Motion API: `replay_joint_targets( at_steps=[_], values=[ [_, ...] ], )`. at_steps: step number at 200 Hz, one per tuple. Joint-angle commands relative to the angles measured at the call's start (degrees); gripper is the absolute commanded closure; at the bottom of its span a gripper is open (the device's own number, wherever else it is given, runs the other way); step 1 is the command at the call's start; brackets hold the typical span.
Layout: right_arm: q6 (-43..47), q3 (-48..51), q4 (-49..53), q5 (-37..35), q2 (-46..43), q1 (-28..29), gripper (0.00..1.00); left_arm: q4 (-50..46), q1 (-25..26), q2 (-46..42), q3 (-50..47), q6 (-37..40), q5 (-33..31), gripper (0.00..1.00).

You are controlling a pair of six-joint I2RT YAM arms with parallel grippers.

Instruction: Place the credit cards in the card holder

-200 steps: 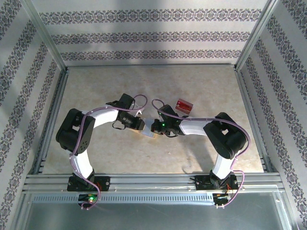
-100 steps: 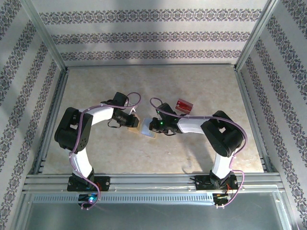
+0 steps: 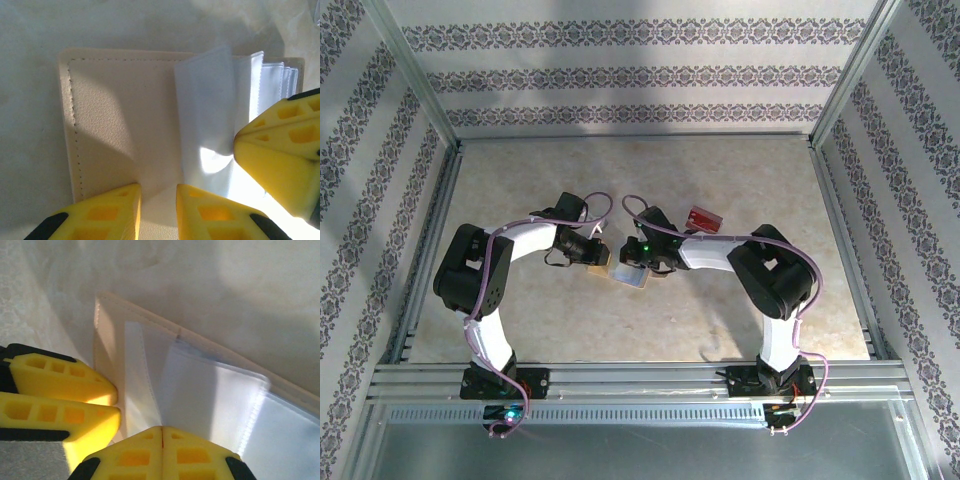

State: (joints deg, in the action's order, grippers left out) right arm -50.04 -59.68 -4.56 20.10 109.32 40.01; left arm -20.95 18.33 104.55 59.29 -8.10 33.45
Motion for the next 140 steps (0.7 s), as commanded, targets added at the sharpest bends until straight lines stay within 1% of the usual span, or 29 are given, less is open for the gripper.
replay_joint_targets(
  at_steps=[1,46,83,101,120,129,140],
  values=[
    [-0.4,-2.7,0.2,1.5,2.0,0.9,0.99,0.5,-0.9,0.0,-1.9,-1.9,1.1,0.74],
    [-0.4,-5.9,0.8,2.8,3.6,1.7,0.99,0.2,-2.8,-1.6,-1.8,-3.6,1.7,0.73],
    [-0.2,-7.1,1.6,2.8,4.5,1.8,0.99,0.4,-3.9,-5.5,-2.6,-2.6,0.9,0.71],
    [-0.2,-7.2,1.6,2.9,5.3,1.5,0.99,2.0,-3.9,-6.6,-3.8,-2.9,2.6,0.71],
    [-0.6,-6.9,1.0,3.1,5.3,1.5,0.99,1.7,-4.0,-7.1,-3.9,-3.0,4.2,0.71],
    [-0.6,-6.7,0.7,2.9,5.1,1.5,0.99,1.5,-3.9,-7.4,-4.0,-3.0,4.4,0.71],
    [-0.5,-6.9,0.9,2.9,5.3,1.5,0.99,1.5,-3.9,-8.3,-4.4,-3.3,4.5,0.75]
  ],
)
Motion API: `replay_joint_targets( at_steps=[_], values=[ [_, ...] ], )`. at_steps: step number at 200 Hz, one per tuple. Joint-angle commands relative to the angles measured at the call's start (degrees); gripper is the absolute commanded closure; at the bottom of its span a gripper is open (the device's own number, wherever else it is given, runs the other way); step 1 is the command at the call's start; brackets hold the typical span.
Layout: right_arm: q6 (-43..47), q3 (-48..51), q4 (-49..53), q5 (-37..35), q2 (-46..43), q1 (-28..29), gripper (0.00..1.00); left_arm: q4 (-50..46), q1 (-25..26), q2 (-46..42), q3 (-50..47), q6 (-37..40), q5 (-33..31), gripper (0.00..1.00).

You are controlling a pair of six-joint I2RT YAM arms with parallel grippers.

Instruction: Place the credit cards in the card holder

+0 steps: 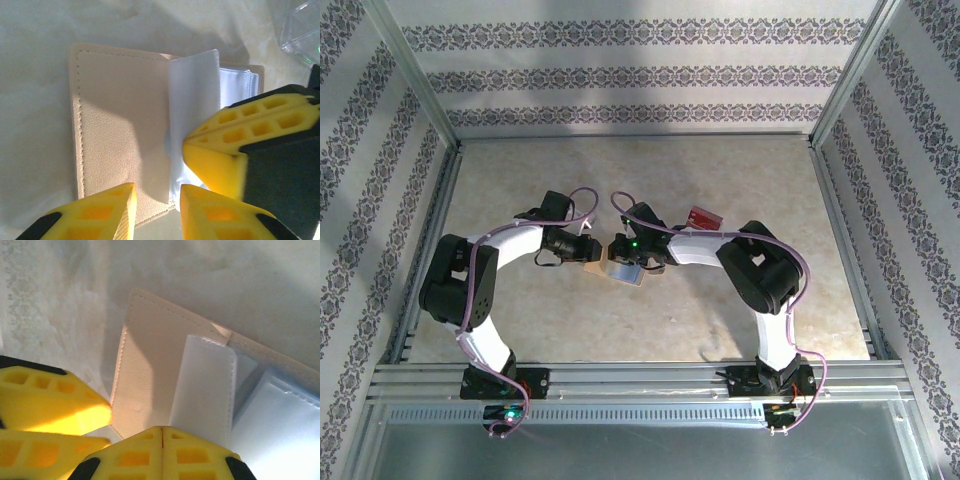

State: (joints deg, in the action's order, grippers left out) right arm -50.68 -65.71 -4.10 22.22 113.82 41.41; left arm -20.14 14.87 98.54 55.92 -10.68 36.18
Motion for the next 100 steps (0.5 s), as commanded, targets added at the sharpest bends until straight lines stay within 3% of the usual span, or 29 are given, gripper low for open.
replay_joint_targets(
  at_steps=[1,49,71,100],
  values=[
    [0.2,-0.9,0.4,0.8,0.8,0.0,0.99,0.7,-0.4,-2.3,-1.1,-0.7,1.8,0.75],
    [0.3,-2.5,0.6,1.4,1.5,0.0,0.99,5.1,0.1,-10.9,-7.4,4.0,3.3,0.74],
    [0.0,-3.2,0.7,1.7,2.3,0.0,0.99,6.5,1.5,-10.5,-9.5,5.4,0.9,0.74],
    [0.3,-3.3,0.6,1.5,2.6,0.0,0.99,9.9,3.8,-7.7,-9.5,1.4,5.6,0.79]
  ],
)
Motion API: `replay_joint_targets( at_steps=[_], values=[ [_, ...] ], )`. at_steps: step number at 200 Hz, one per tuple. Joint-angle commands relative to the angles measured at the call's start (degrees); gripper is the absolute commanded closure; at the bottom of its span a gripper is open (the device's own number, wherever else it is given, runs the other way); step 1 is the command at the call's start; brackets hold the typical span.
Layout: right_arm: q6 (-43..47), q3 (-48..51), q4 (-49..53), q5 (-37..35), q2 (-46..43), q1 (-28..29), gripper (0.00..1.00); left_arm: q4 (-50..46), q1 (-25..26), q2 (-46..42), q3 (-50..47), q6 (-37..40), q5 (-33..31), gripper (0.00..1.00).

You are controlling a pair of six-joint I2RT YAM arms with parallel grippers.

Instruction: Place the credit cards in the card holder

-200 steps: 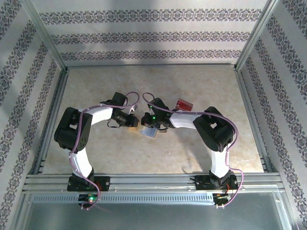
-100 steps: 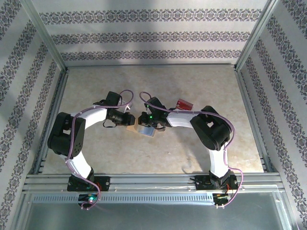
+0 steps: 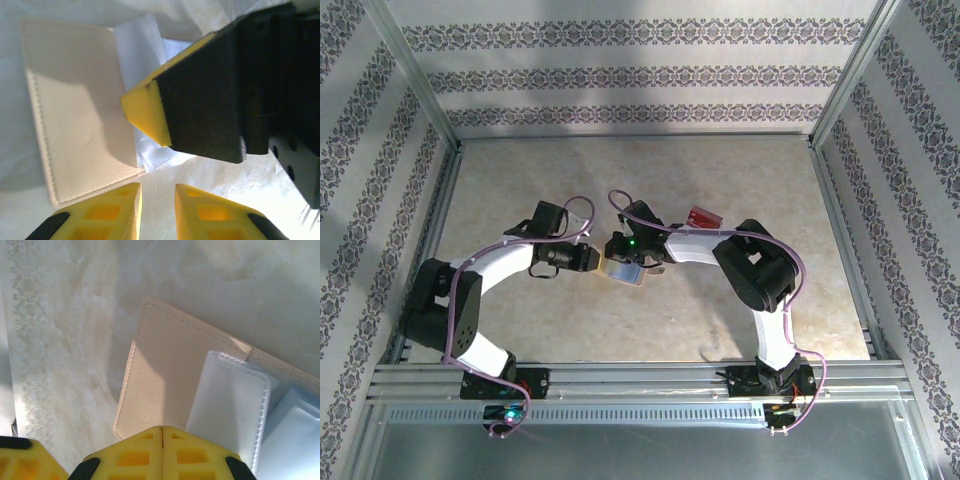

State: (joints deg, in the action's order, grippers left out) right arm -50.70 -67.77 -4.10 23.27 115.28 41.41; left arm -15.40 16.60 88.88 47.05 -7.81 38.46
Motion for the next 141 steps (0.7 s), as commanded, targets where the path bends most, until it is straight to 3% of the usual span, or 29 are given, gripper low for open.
replay_joint_targets(
  at_steps=[1,46,81,141],
  values=[
    [0.3,-1.3,0.6,0.5,1.2,0.0,0.99,5.3,2.2,2.1,-0.6,-1.7,3.6,0.79],
    [0.2,-1.4,0.3,0.5,1.6,-0.2,0.99,6.4,2.7,9.6,1.6,-4.7,6.1,0.81],
    [-0.2,-0.9,-0.1,0.6,0.8,-0.3,0.99,5.5,2.7,12.4,2.3,-5.4,3.9,0.81],
    [1.0,2.8,2.2,-0.7,-8.5,-2.1,0.99,4.8,2.7,13.4,2.1,-4.9,1.5,0.81]
  ],
)
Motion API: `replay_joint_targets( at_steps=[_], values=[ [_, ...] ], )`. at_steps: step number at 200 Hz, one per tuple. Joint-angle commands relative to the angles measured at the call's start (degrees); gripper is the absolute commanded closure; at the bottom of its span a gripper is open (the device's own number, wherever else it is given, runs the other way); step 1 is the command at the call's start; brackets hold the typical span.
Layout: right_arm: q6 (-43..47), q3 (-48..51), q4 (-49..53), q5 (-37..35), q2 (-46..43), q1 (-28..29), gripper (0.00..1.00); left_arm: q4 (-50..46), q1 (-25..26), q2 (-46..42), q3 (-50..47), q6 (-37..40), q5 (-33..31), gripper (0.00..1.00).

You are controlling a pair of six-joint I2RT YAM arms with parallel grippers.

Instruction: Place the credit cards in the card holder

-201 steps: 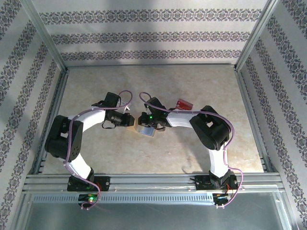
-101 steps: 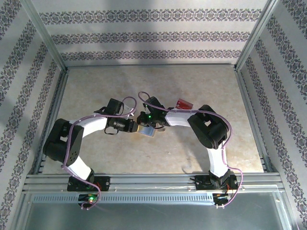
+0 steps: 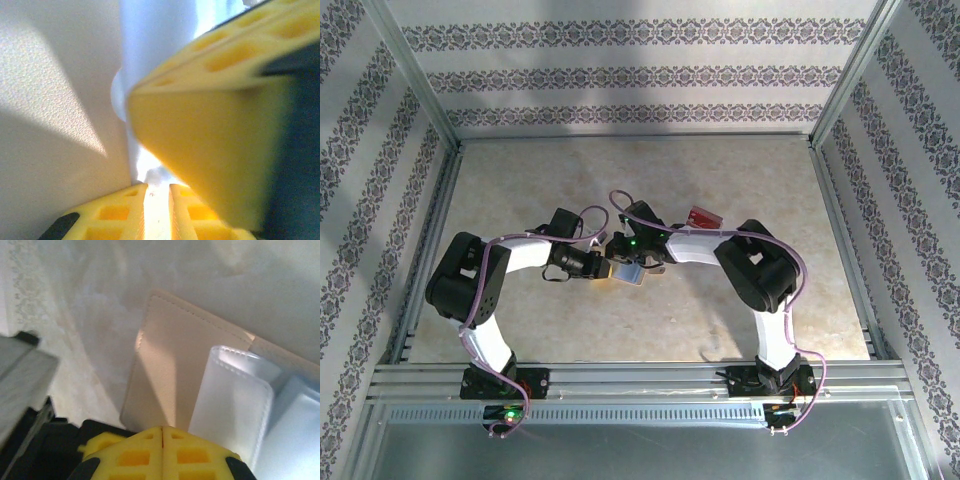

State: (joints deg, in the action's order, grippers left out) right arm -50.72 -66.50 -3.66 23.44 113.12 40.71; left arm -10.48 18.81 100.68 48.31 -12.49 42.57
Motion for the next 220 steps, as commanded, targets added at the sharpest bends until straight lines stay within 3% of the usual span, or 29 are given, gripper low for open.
replay_joint_targets(
  at_steps=[1,52,161,220],
  values=[
    [1.1,1.6,1.9,-0.9,-6.5,-1.5,0.99,-0.1,0.5,1.6,0.9,-0.2,-2.6,0.81],
    [1.3,7.0,4.7,-4.1,-8.5,-3.4,0.99,-0.5,0.5,1.4,1.1,0.0,-2.8,0.81],
    [0.6,5.4,3.3,-2.0,-2.5,-1.4,0.99,-0.3,0.2,0.2,0.9,-0.1,-3.1,0.81],
    [0.9,2.3,3.1,-0.9,-2.2,-0.1,0.99,-3.6,-1.5,-10.0,1.7,0.8,-6.0,0.63]
  ],
)
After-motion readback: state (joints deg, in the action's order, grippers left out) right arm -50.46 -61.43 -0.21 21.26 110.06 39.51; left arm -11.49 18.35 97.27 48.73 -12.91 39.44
